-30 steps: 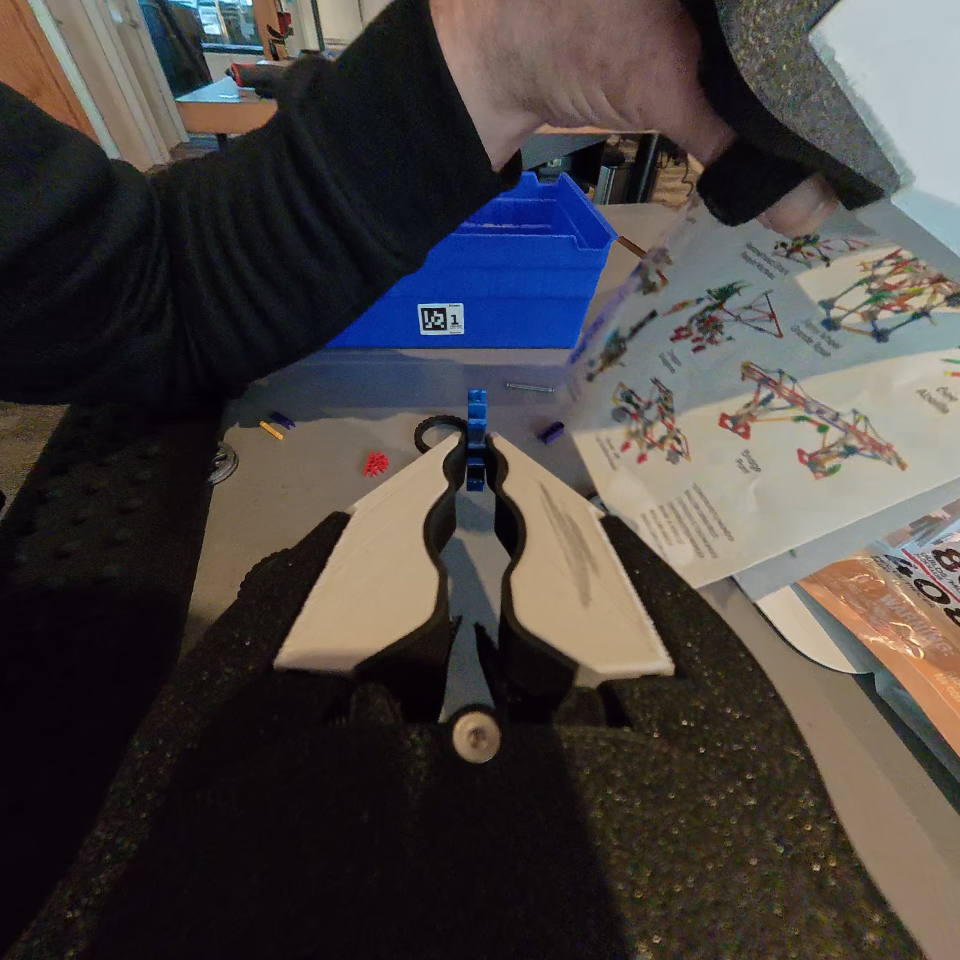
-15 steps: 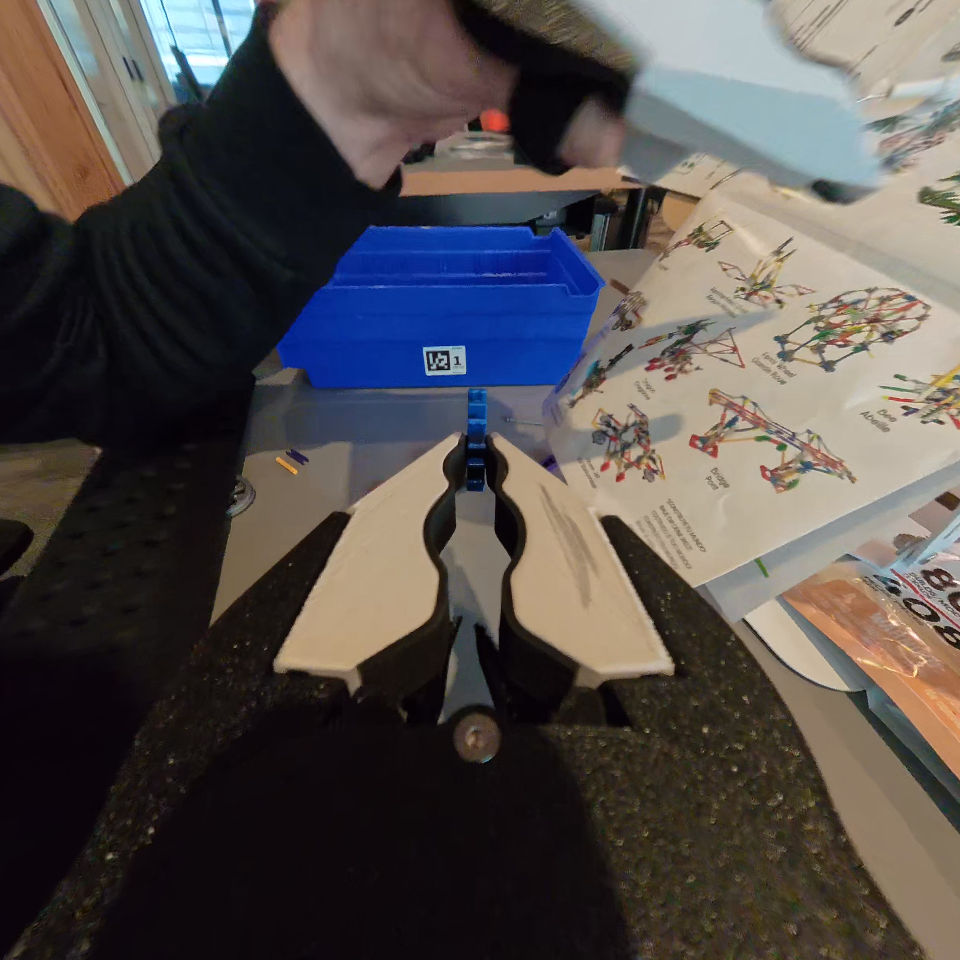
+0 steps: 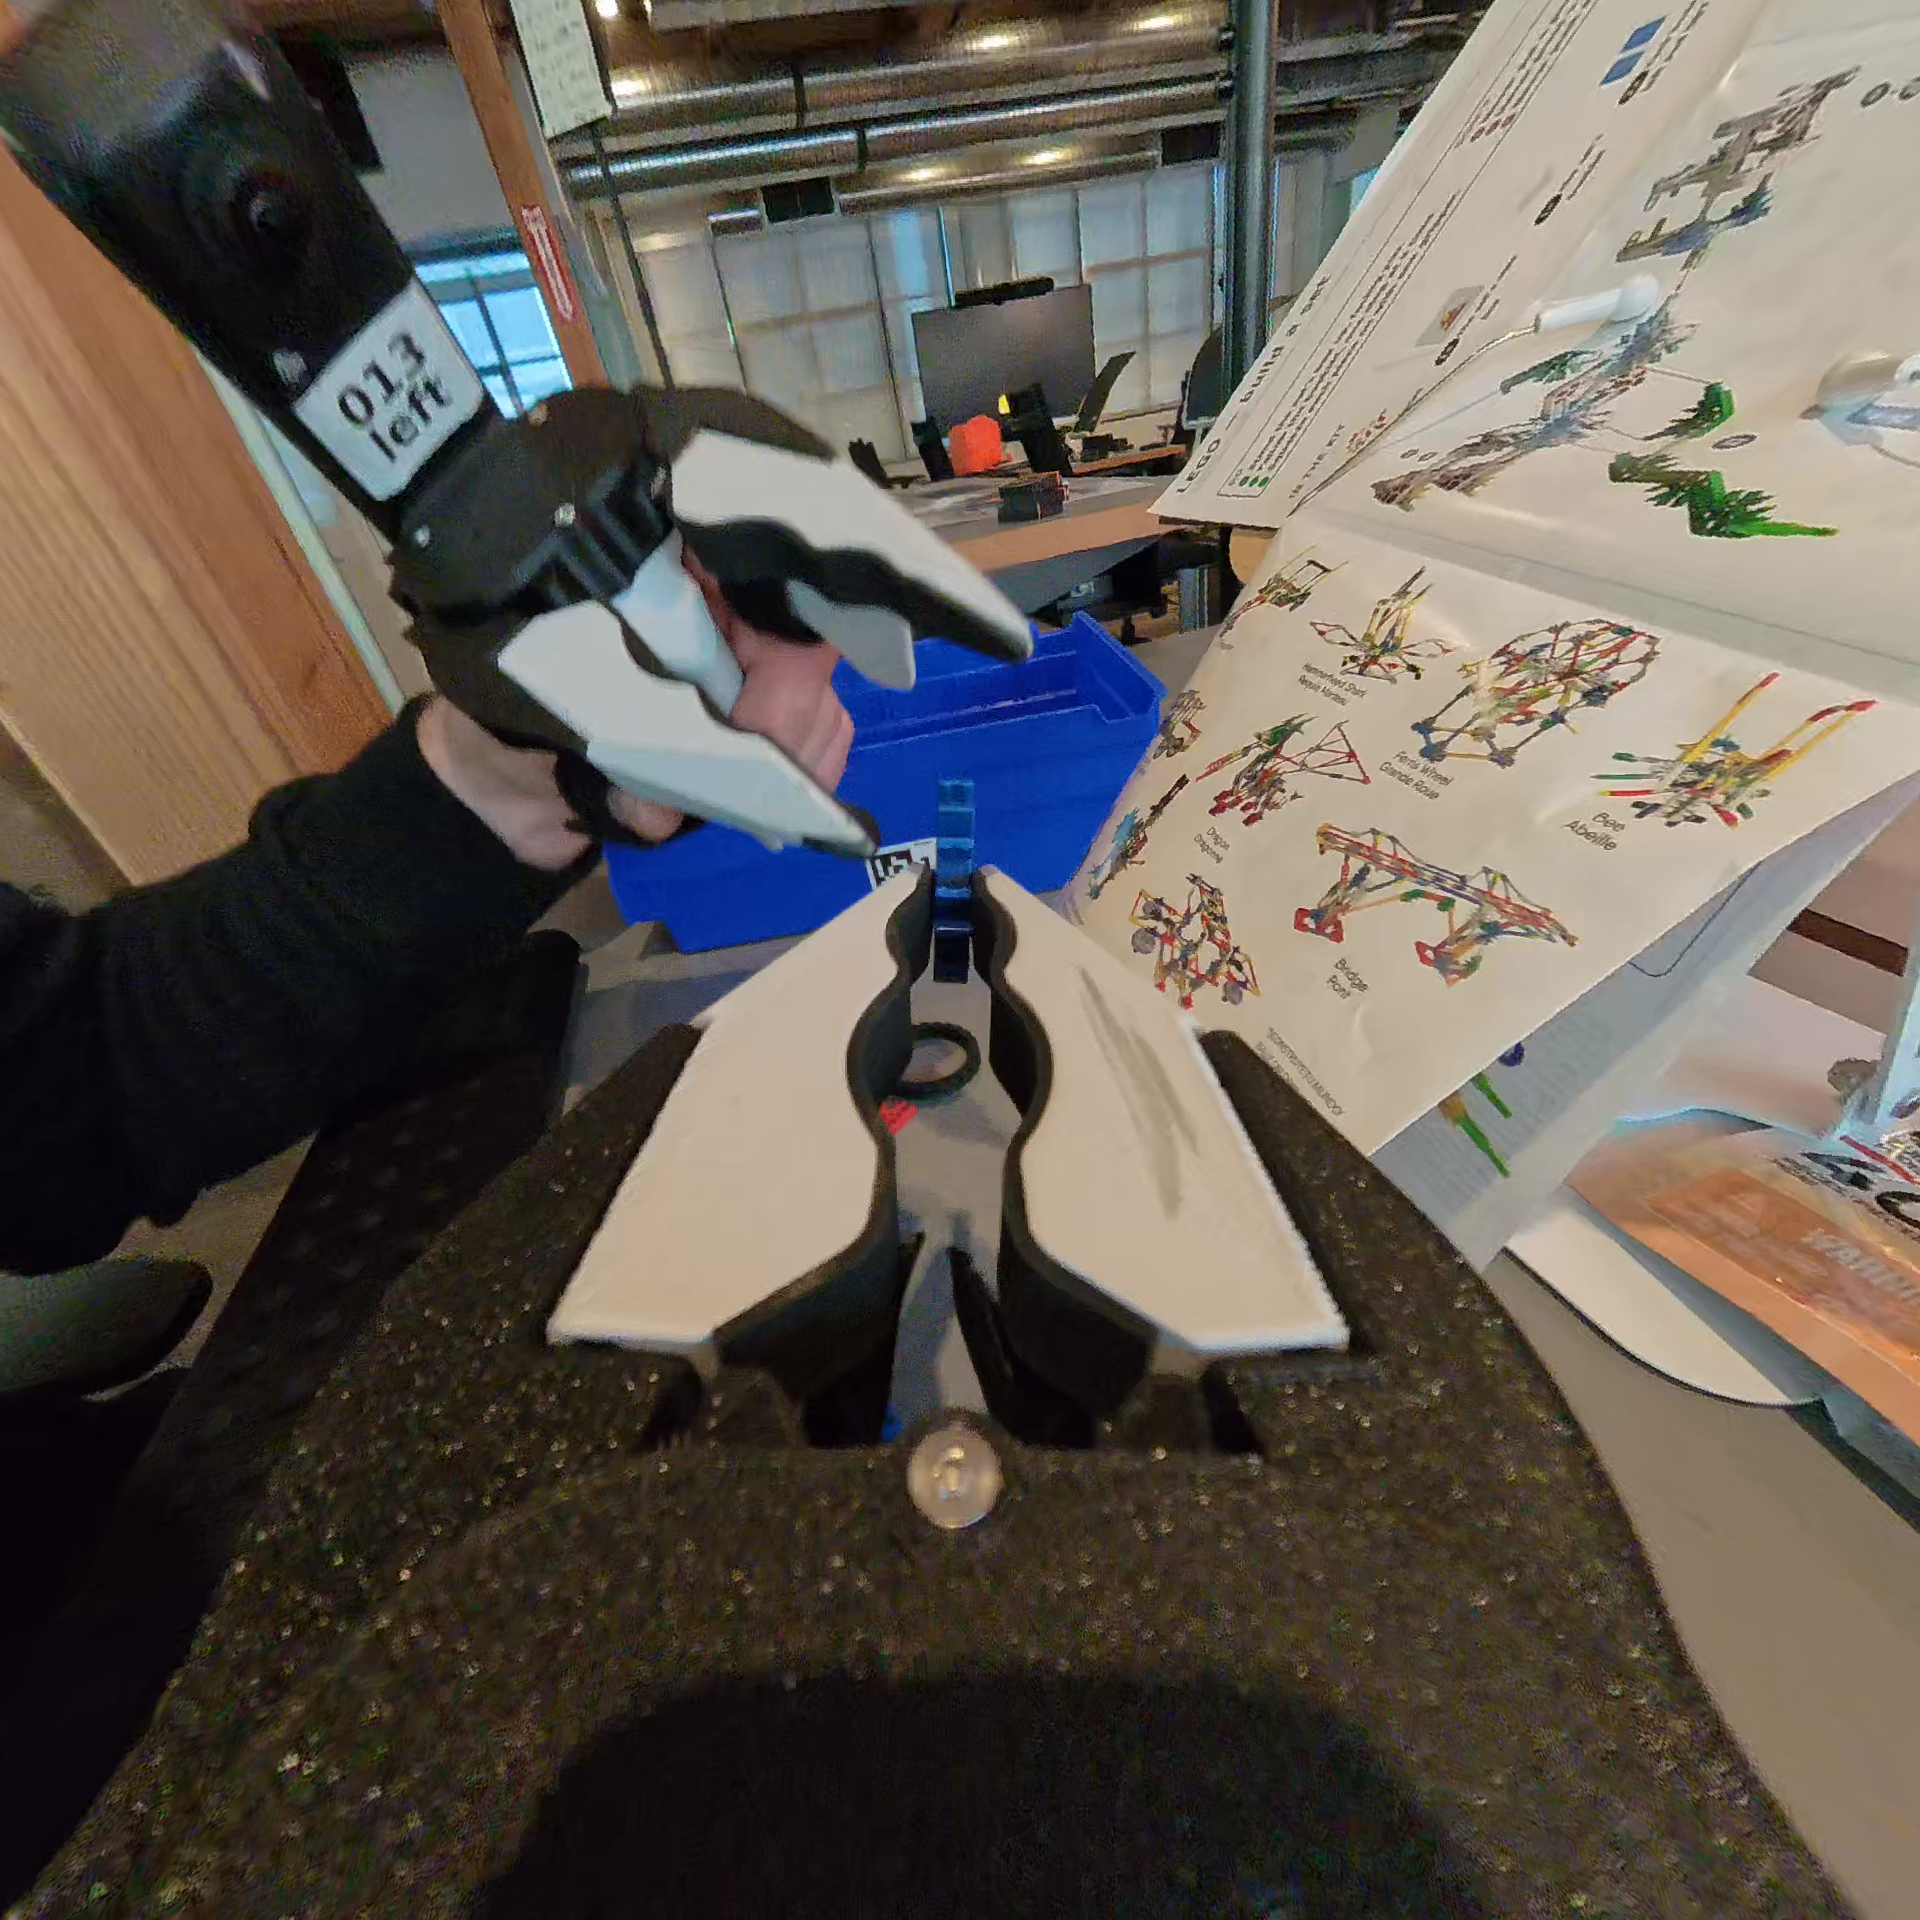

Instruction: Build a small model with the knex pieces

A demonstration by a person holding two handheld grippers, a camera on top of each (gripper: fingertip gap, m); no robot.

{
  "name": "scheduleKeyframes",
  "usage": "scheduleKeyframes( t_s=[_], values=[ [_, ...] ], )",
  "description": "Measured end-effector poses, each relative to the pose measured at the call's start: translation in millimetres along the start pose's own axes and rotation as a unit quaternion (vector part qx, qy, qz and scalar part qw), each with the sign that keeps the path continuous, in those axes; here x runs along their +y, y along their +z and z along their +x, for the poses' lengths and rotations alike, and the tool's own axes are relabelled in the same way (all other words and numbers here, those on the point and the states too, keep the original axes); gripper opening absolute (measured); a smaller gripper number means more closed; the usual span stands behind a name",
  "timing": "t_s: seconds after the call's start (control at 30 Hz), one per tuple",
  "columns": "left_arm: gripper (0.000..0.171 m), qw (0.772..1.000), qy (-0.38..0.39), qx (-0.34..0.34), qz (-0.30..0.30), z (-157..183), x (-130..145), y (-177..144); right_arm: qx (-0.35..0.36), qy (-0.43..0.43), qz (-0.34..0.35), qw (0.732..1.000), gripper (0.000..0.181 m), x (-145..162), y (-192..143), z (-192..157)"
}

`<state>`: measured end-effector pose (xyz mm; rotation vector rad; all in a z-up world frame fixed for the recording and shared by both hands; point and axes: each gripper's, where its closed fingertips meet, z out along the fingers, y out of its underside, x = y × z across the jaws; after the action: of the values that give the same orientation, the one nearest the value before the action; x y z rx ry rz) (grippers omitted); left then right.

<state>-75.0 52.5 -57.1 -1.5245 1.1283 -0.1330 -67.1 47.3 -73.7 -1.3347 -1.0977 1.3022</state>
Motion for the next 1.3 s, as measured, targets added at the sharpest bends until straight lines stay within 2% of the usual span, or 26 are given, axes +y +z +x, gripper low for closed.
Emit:
scheduleKeyframes(
  t_s=[0.17,0.47,0.73,1.0,1.3],
  values=[
    [0.045,0.999,-0.032,0.018,0.037,12.0,3.0,5.3,0.003,0.016,0.007,1.000,0.005,-0.8,-1.1,4.8],
    [0.041,0.998,-0.040,0.005,0.049,7.8,9.2,11.1,-0.004,0.033,0.004,0.999,0.006,2.4,0.6,5.6],
    [0.041,0.999,-0.004,-0.014,0.044,11.0,8.1,17.3,-0.019,0.065,0.019,0.998,0.006,-2.1,-0.1,4.3],
    [0.043,0.997,0.042,-0.051,0.048,11.5,-0.8,24.1,-0.063,0.188,0.087,0.976,0.005,-22.2,-12.2,11.7],
    [0.041,0.992,0.078,-0.081,0.050,13.2,-9.3,28.7,-0.099,0.215,0.065,0.969,0.005,-16.3,-7.1,0.4]
  ],
)
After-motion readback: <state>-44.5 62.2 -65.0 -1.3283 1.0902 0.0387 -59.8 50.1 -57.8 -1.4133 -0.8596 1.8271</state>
